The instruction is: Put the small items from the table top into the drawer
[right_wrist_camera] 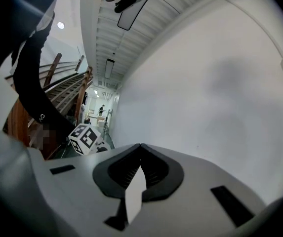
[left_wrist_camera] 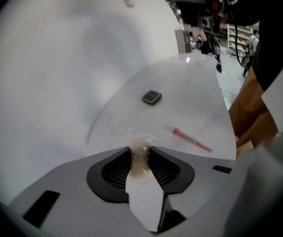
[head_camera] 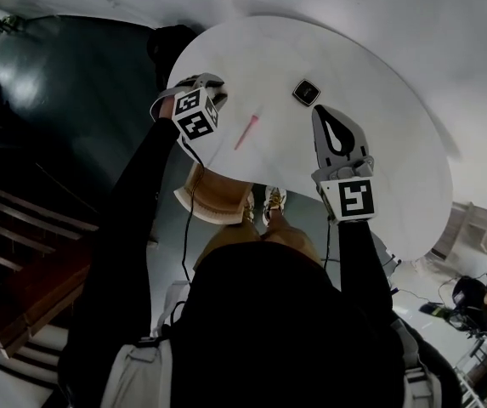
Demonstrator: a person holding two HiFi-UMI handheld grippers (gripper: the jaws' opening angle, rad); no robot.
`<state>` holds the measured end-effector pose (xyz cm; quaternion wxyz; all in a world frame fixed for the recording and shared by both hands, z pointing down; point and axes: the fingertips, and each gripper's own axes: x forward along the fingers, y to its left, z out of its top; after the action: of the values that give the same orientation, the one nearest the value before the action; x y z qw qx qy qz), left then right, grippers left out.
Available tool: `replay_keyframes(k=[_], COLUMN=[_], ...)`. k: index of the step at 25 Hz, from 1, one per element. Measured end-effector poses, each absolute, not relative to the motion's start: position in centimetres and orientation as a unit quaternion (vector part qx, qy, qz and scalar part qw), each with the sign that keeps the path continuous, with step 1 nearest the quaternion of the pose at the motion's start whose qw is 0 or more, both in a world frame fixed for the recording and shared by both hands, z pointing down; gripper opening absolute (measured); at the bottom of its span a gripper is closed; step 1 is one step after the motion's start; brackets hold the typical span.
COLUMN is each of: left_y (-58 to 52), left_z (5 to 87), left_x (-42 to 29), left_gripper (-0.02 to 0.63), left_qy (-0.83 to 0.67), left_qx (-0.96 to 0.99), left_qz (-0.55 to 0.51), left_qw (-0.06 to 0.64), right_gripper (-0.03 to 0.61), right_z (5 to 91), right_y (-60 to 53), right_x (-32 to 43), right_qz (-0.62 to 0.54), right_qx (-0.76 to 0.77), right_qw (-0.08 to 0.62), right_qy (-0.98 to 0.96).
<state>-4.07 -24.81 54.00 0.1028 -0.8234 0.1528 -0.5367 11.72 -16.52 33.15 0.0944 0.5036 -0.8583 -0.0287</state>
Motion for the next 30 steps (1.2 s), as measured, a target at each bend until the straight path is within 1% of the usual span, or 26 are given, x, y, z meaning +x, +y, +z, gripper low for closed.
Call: replay_keyframes(k=[4, 7, 13, 16, 18, 21, 25, 30], left_y=[-23.0, -21.5, -18.8, -16.8, -15.5, -14.4, -14.2, -14.0], left_z=[45.7, 40.0, 30.0, 26.6, 25.5, 25.0, 24.7, 25.2], left_x=[-1.8, -0.9, -0.6, -0.1, 0.4, 1.1, 1.4, 0.2], left_gripper=[0.132, 0.132, 0.135, 0.143, 0.143, 0.143, 0.143, 0.143], left_qy=[0.252, 0.306, 0.382, 0.411, 0.425, 0.43, 0.434, 0.462], left_qx=[-0.872, -0.889, -0.909, -0.905, -0.9, -0.899, -0.896, -0.882], left_qz=[-0.411, -0.331, -0.16, -0.091, -0.064, -0.043, -0.044, -0.061], left_qw=[0.084, 0.083, 0.054, 0.056, 0.068, 0.068, 0.079, 0.077], right_gripper=[0.026, 0.026, 0.026, 0.026, 0.026, 0.026, 0.026, 0.026], right_z=[31.9, 31.0, 29.0, 27.6, 26.9, 26.5, 26.3, 26.8], right_y=[-17.2, -17.7, -17.2, -16.8, -16.6, -16.3, -16.4, -16.8], right_x=[12.0, 12.1, 11.8, 11.2, 10.8, 10.8, 11.0, 10.0], right_qz=[-0.039, -0.04, -0.041, -0.058, -0.069, -0.069, -0.073, -0.069], right_qx=[0.507, 0.511, 0.509, 0.506, 0.5, 0.498, 0.492, 0.461], right_qw=[0.083, 0.073, 0.041, 0.033, 0.029, 0.033, 0.025, 0.023], right_qy=[-0.857, -0.856, -0.859, -0.86, -0.863, -0.864, -0.867, -0.884])
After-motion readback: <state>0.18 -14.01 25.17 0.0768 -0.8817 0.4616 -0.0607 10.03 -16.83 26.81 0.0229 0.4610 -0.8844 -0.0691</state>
